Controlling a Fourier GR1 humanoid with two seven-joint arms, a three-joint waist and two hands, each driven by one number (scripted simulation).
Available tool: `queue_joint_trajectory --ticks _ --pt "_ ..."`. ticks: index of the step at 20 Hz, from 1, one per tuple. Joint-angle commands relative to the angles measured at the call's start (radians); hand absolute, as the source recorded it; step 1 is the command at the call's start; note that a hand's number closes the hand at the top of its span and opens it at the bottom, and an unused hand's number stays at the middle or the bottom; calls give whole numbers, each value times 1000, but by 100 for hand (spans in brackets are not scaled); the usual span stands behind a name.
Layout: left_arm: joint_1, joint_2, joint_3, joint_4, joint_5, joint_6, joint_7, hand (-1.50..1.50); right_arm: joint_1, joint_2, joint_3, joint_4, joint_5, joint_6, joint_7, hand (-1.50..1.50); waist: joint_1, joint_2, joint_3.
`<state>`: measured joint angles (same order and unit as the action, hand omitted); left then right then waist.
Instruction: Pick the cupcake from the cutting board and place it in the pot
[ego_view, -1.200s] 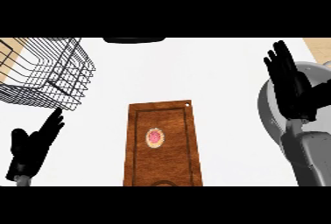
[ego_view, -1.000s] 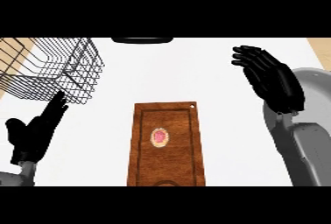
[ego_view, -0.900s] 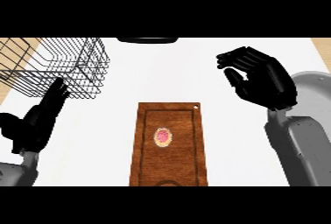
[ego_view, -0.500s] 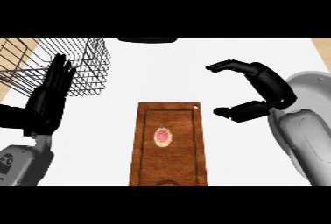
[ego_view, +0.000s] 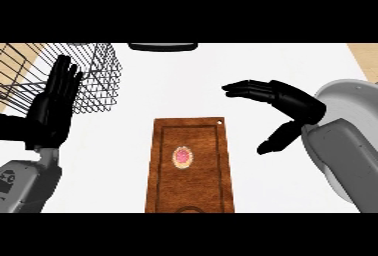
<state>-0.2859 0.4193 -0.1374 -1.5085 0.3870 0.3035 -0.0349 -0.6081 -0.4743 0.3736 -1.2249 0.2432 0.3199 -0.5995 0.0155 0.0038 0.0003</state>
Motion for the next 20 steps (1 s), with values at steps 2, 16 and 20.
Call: queue_joint_trajectory --ticks 2,16,20 --pt "-12 31 50 32 27 -56 4 0 -83 4 112 -18 153 42 123 -150 -6 -4 -2" --pt "-34 -70 46 13 -74 -24 25 0 -93 221 145 -83 304 203 477 -150 -12 -3 0" --pt "13 -83 86 34 -77 -66 -11 0 -6 287 179 -58 381 164 443 -150 -12 -3 0"
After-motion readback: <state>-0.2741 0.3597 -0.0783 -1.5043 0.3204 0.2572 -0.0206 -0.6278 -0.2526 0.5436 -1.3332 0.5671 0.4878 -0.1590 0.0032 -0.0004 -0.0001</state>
